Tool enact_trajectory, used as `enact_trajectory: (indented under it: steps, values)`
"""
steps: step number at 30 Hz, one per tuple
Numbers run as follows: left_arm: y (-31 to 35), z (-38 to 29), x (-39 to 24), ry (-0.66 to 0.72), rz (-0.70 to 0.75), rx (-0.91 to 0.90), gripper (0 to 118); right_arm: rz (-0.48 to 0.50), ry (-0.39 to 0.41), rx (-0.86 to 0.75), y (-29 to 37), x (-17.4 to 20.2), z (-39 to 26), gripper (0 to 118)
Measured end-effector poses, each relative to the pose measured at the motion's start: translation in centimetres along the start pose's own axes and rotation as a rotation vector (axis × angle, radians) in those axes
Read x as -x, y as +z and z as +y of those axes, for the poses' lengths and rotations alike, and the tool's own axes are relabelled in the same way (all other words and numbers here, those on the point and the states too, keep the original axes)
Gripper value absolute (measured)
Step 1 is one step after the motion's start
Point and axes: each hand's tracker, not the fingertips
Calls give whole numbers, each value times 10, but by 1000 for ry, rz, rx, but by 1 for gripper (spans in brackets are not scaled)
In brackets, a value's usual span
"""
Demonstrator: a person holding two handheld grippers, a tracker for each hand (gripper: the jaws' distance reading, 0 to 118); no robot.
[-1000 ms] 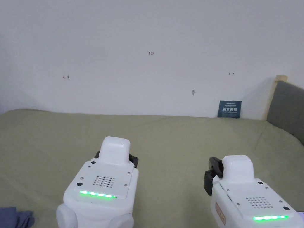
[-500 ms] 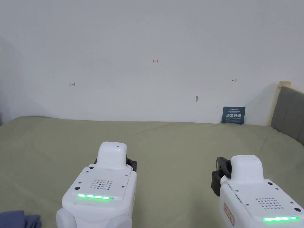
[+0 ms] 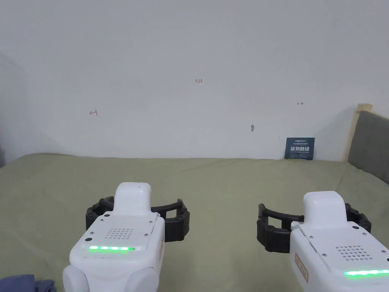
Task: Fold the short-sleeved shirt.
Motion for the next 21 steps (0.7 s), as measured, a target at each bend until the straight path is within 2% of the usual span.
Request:
enact_trajectory:
  steps: [3, 6, 10, 13, 16, 19, 21]
  values:
    - [3, 2, 0, -33, -37, -31, 118, 1, -4, -6, 2, 1, -3, 118]
    - [2, 5, 2, -70, -92, 32, 118, 7, -3, -12, 2, 0, -1, 118]
    - [10, 4, 8, -6, -119, -11, 118, 11, -7, -9, 2, 0, 1, 118]
    - [11, 6, 3, 17, 23, -14, 118, 18, -8, -9, 2, 0, 6, 118]
    - [12, 8, 2, -35, -14, -51, 118, 18, -1, -11, 3, 1, 2, 118]
    - [12, 15, 1, -103, -64, 67, 118, 15, -10, -9, 3, 2, 1, 118]
    - [15, 13, 0, -96, -68, 39, 118, 17, -20, -10, 2, 2, 3, 118]
